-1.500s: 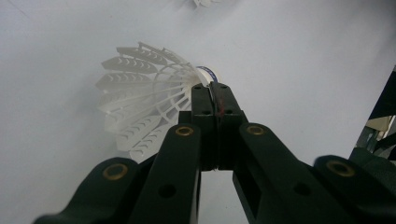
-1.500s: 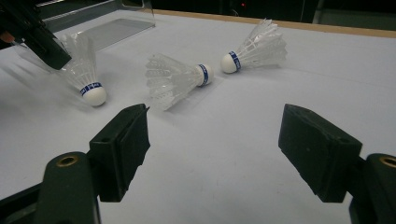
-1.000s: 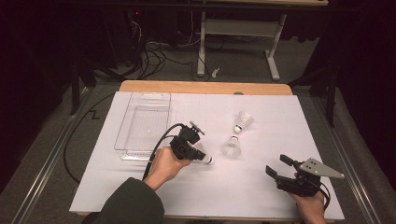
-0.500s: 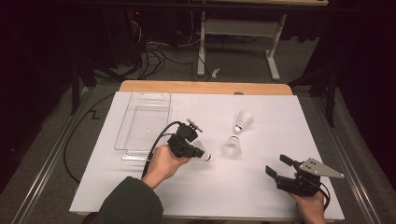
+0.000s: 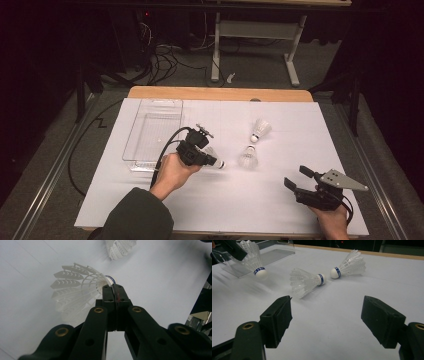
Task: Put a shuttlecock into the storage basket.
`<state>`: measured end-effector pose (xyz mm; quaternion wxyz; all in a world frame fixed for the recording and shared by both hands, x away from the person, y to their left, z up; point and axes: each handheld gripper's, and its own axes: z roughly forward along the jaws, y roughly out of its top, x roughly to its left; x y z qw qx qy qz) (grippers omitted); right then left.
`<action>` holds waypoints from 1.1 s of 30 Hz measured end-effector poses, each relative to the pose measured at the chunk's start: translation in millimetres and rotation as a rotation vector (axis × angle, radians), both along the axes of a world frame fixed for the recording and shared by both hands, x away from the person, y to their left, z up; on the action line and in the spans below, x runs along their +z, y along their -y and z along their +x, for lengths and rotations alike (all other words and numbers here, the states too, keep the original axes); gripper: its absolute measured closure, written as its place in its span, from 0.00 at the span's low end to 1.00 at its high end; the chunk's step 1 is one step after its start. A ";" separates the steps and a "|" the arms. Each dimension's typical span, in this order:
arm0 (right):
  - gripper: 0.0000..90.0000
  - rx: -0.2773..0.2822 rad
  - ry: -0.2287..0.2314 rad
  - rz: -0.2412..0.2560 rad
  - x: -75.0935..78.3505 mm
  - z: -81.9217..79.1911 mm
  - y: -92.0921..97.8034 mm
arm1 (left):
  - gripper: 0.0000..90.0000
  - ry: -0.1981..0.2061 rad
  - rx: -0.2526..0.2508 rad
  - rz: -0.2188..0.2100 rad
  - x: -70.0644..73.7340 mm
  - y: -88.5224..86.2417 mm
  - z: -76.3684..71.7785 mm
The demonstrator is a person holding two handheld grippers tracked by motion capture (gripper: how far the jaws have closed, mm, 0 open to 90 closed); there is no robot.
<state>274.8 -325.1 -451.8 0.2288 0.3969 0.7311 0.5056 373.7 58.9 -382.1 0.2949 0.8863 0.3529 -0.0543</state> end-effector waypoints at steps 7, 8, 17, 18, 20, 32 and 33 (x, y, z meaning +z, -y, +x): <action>0.28 -0.001 -0.003 0.003 -0.1 -0.1 0.3 | 1.00 0.008 0.006 0.005 4.3 -1.9 2.0; 0.28 0.000 -0.002 0.003 -0.1 -0.1 0.2 | 1.00 0.011 0.005 0.006 5.2 -2.4 2.5; 0.28 0.001 0.000 0.002 0.0 -0.1 0.2 | 1.00 0.043 0.023 0.013 12.8 -5.1 3.0; 0.28 0.000 -0.001 0.003 0.0 -0.2 0.2 | 1.00 0.043 0.020 0.008 14.3 -5.5 2.8; 0.28 0.001 0.000 0.000 0.0 0.0 0.2 | 1.00 0.047 0.015 0.006 16.9 -5.8 2.5; 0.28 0.002 0.001 0.000 0.0 0.0 0.1 | 1.00 0.057 0.041 -0.002 27.5 -15.8 9.2; 0.28 0.002 0.001 0.000 0.0 0.0 0.1 | 1.00 0.058 0.046 -0.005 27.8 -17.1 10.2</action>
